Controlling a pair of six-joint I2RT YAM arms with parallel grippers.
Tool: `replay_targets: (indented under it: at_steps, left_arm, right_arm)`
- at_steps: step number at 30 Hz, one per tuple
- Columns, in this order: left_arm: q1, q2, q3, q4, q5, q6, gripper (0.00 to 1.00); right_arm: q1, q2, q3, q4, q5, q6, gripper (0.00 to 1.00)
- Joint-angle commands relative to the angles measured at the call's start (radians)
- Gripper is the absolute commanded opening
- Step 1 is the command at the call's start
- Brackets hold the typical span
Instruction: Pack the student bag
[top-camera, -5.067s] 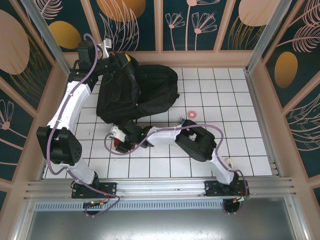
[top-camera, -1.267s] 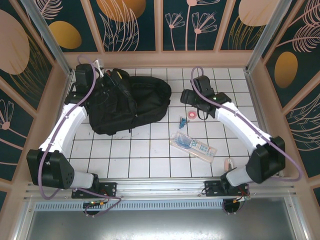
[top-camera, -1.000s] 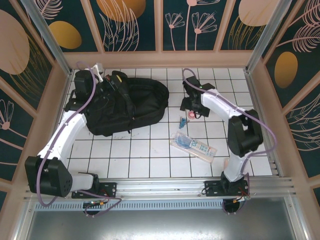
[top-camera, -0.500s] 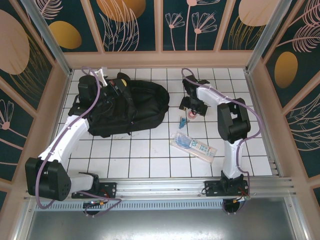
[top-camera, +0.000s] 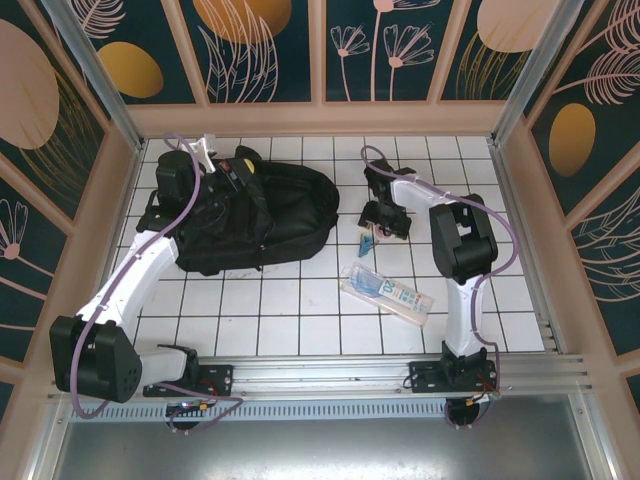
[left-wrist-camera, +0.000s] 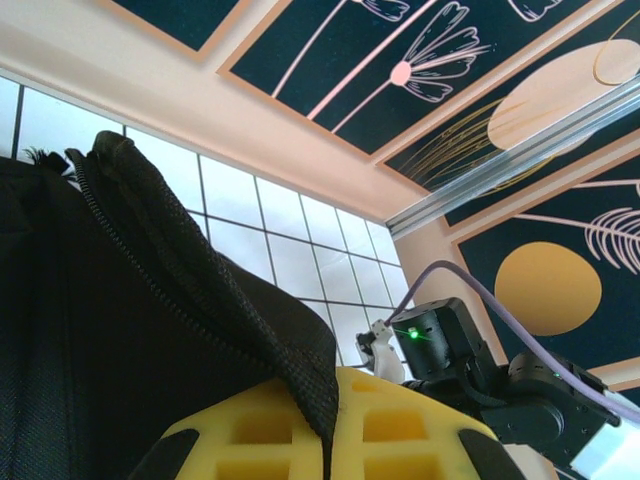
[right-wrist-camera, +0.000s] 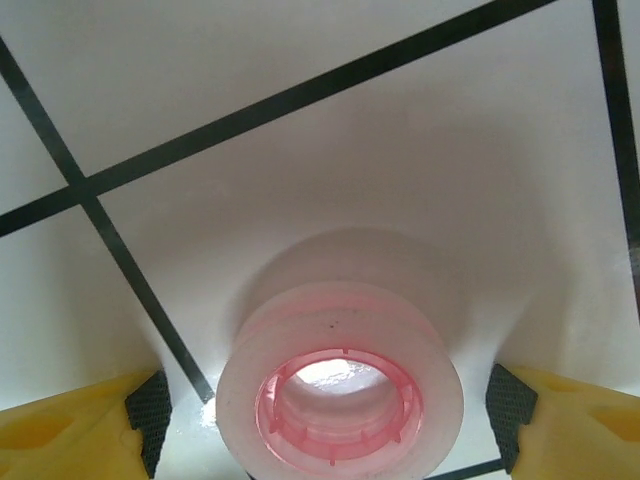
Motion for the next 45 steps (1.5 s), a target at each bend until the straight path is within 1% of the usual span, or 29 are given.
replay_targets:
  at_steps: [1,9,16,21,24,27,31,34,37,38,40,41,43,45]
  left_arm:
    - [-0.005,-0.035,-0.007,0.065,0.023,0.000,0.00]
    - [-0.008,-0.030,-0.007,0.074,0.041,-0.005,0.01]
    - [-0.021,-0.025,-0.007,0.078,0.056,0.003,0.01]
    - [-0.036,-0.014,0.020,0.051,0.067,0.019,0.01]
    - [-0.052,0.003,0.049,0.033,0.089,0.021,0.01]
    - [-0.064,0.009,0.065,0.017,0.088,0.015,0.01]
    - [-0.073,0.012,0.084,-0.006,0.088,0.009,0.01]
    - [-0.077,0.016,0.101,-0.017,0.101,-0.005,0.01]
    - [-0.086,0.021,0.120,-0.038,0.107,-0.012,0.01]
    - [-0.089,0.023,0.128,-0.046,0.111,-0.013,0.00]
    - [-0.095,0.029,0.142,-0.061,0.125,-0.019,0.00]
    - [-0.097,0.031,0.149,-0.068,0.132,-0.019,0.00]
    - [-0.101,0.033,0.165,-0.085,0.142,-0.018,0.00]
    - [-0.100,0.034,0.185,-0.106,0.146,-0.015,0.01]
  right_arm:
    - [-0.007,0.032,-0.029,0.022,-0.007,0.005,0.82]
    - [-0.007,0.021,-0.040,0.033,0.018,0.006,0.67]
    - [-0.001,-0.023,-0.041,0.037,0.035,0.000,0.58]
    - [-0.004,-0.101,-0.061,0.023,0.063,-0.001,0.57]
    - [-0.004,-0.176,-0.077,0.013,0.102,-0.003,0.56]
    - [-0.004,-0.269,-0.084,0.007,0.129,-0.009,0.55]
    - [0.000,-0.433,-0.107,0.058,0.087,-0.035,0.53]
    - [0.020,-0.540,-0.131,0.136,0.005,-0.069,0.51]
    - [0.063,-0.602,-0.143,0.216,-0.080,-0.087,0.50]
    - [0.088,-0.608,-0.139,0.239,-0.110,-0.092,0.50]
    - [0.139,-0.593,-0.121,0.260,-0.119,-0.086,0.50]
    - [0.156,-0.573,-0.104,0.263,-0.126,-0.087,0.50]
    - [0.223,-0.529,-0.073,0.278,-0.148,-0.084,0.49]
    - [0.265,-0.480,-0.055,0.313,-0.194,-0.069,0.49]
